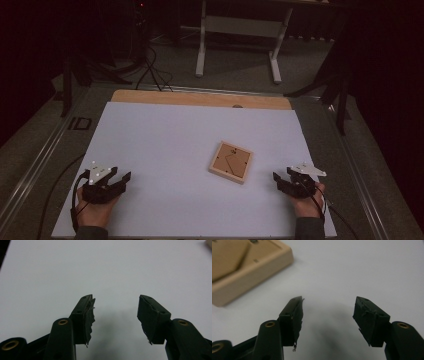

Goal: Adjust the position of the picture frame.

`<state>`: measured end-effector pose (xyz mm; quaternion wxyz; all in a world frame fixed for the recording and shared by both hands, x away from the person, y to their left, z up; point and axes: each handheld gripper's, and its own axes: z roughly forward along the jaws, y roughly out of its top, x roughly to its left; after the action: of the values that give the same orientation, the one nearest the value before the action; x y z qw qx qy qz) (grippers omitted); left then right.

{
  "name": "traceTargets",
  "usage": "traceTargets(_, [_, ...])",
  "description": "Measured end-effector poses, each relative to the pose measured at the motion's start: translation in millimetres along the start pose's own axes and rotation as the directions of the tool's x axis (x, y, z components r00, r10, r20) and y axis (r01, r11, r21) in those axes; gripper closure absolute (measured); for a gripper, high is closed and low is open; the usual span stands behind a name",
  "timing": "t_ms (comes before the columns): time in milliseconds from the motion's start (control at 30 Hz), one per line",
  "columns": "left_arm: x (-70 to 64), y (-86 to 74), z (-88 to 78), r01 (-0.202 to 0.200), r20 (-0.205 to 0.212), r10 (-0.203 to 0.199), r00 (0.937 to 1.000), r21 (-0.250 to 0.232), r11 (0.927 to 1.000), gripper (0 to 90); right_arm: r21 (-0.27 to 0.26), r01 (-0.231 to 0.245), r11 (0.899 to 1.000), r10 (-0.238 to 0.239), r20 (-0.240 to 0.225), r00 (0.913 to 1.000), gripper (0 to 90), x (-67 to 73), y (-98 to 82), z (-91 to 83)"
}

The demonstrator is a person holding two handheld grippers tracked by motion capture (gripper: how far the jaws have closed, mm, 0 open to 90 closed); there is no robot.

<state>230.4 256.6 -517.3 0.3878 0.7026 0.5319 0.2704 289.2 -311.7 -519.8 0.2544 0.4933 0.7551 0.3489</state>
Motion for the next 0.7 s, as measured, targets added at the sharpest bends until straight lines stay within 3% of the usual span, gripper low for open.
traceTargets(200, [0.3,1.8,-4.6,0.015,0.010,-0.015,0.9998,-0.032,0.9994,45.1,-0.072,0.032,0.997,-0.032,0.005,0.9995,42.1,9.4,5.6,-12.2])
traceTargets(500, [3.8,4.0,-12.4,0.015,-0.016,-0.016,0.9997,-0.053,0.9985,45.4,-0.114,0.053,0.992,-0.052,0.009,0.9986,45.2,12.9,8.1,-16.1])
traceTargets(700, [5.2,2.3,-22.7,0.011,-0.036,-0.014,0.9993,-0.071,0.9974,45.4,-0.163,0.025,0.986,-0.023,0.012,0.9997,56.9,14.1,11.0,-22.9])
